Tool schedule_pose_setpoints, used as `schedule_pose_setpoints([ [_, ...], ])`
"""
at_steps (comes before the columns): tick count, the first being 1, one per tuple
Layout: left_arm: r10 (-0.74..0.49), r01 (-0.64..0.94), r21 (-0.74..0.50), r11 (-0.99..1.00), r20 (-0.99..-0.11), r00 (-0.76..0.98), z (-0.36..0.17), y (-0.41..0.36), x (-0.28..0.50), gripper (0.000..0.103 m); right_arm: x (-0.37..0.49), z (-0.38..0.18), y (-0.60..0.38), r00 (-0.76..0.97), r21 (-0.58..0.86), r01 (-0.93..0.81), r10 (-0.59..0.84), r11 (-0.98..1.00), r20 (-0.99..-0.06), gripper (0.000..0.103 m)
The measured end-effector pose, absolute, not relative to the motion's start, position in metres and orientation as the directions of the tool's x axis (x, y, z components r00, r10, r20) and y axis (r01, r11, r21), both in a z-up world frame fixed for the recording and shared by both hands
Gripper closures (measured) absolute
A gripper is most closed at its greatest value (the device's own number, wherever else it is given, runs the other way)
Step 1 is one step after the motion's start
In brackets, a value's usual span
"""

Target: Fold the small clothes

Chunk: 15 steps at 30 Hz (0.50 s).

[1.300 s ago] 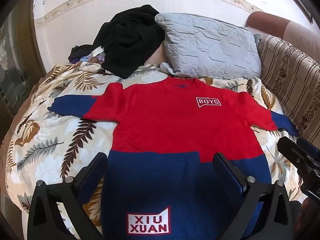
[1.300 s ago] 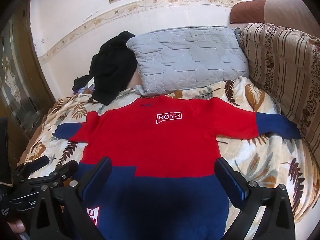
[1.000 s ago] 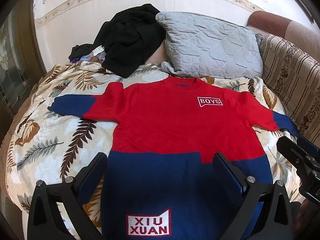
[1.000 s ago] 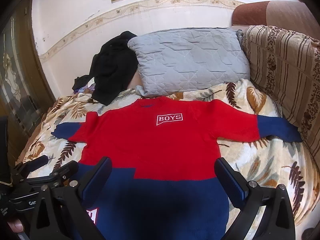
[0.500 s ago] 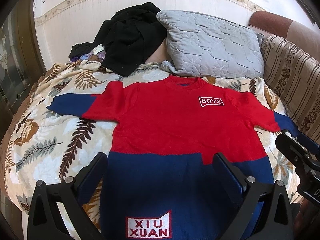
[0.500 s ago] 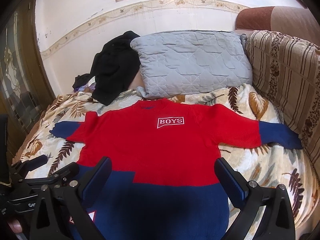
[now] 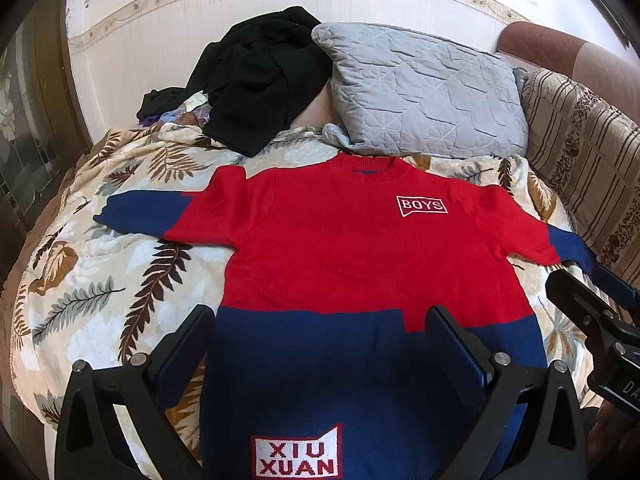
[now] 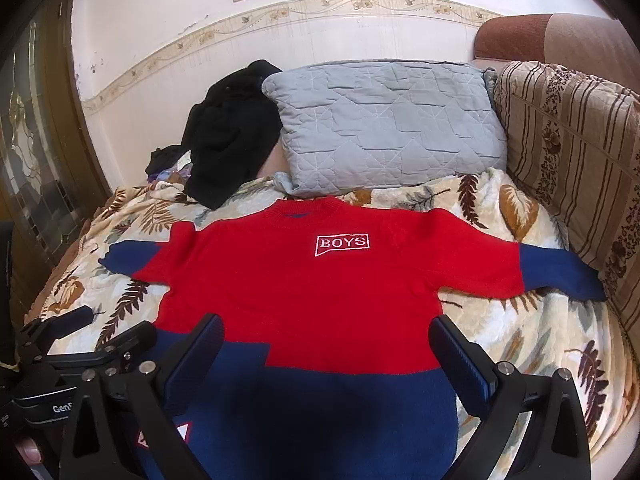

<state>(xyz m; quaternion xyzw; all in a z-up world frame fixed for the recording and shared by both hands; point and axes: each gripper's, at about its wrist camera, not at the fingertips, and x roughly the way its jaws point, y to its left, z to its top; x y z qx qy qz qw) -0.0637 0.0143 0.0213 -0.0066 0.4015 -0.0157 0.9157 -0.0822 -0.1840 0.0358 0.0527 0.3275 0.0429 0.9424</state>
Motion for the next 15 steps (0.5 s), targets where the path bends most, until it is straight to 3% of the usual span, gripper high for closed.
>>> schedule_pose_setpoints([
  [15,-0.041,0.011,-0.045,0.999,-0.751,0.660,0.012,0.018,-0.057,0.000,-0.074,0.020,-0.192,0.759,0.121,-0.027,0.099,0.992,-0.643,0.000],
])
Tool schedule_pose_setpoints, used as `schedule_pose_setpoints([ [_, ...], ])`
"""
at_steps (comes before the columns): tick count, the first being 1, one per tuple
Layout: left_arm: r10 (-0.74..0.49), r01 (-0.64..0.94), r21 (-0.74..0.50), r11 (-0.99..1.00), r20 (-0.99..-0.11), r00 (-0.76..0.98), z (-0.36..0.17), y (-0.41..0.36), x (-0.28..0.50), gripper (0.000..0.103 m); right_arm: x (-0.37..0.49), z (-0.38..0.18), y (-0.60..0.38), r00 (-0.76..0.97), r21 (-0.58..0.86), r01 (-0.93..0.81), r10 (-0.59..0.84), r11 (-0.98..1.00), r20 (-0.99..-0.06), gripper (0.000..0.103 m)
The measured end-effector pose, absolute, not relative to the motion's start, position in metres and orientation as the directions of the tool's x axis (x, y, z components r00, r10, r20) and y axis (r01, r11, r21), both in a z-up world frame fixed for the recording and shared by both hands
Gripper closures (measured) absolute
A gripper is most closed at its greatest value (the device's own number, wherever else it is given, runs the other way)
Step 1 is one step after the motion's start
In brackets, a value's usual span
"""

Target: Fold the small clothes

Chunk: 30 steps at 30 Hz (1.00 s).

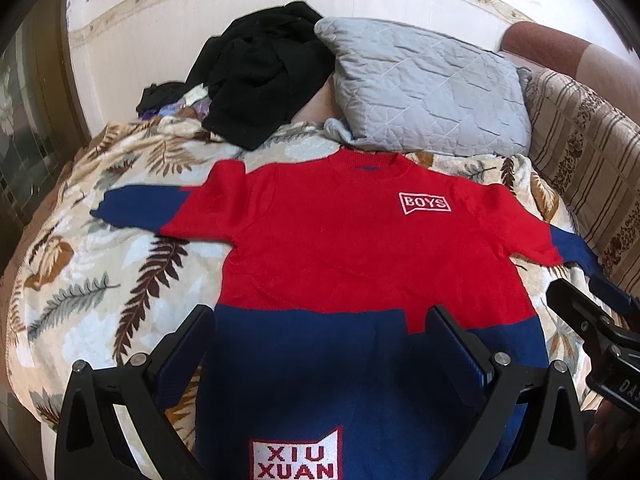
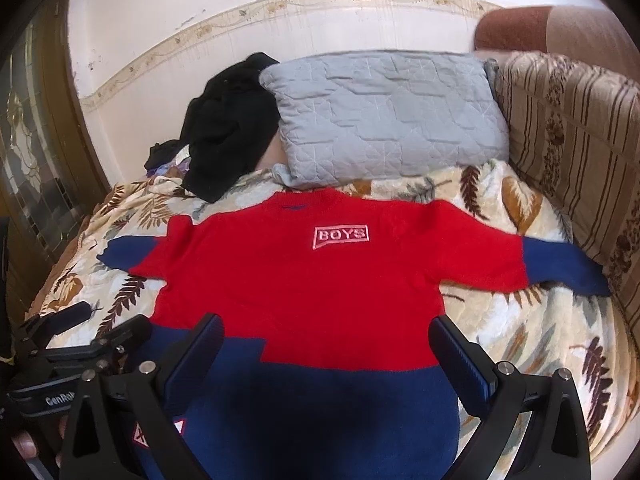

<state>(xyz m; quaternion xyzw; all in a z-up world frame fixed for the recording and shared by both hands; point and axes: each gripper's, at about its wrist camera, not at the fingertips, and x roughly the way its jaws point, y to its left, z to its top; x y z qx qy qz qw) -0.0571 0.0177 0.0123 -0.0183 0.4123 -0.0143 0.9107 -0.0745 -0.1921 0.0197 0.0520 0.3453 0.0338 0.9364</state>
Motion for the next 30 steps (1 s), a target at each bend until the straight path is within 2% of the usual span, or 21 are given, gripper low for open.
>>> schedule_pose_setpoints([
  [6,-0.029,0.003,-0.035,0.999,-0.764,0.644,0.003,0.016,-0.051,0.000,-0.071,0.011,-0.205,0.749,0.102,0.009,0.061,0.995,-0.659,0.000],
  [8,-0.029,0.005,-0.033,0.999,-0.766,0.642,0.001,0.014,-0.050,0.000,-0.070,0.012,-0.205,0.763,0.110,0.004,0.068,0.994,-0.643,0.000],
  [21,-0.028,0.018,-0.022,1.000,-0.772,0.635,-0.007,0.009,-0.044,0.000,-0.062,0.003,-0.215,0.731,0.141,0.015,0.086,0.990,-0.677,0.000],
  [23,-0.033,0.018,-0.027,0.999,-0.776,0.630,-0.014,0.011,-0.041,0.000,-0.060,-0.005,-0.226,0.721,0.202,0.005,0.137,0.979,-0.679,0.000],
  [25,-0.017,0.013,-0.011,1.000,-0.784,0.620,-0.025,0.017,-0.039,0.000,-0.056,-0.021,-0.259,0.724,0.321,0.028,0.202,0.947,-0.660,0.000],
  [27,0.011,-0.001,0.013,1.000,-0.792,0.610,-0.035,0.027,-0.037,0.000,-0.052,-0.043,-0.304,0.720,0.459,0.120,0.241,0.880,-0.651,0.000],
  [30,0.047,-0.050,0.021,0.999,-0.800,0.598,-0.051,0.053,-0.036,0.000,-0.048,-0.087,-0.410,0.766,0.691,0.323,0.251,0.646,-0.593,0.000],
])
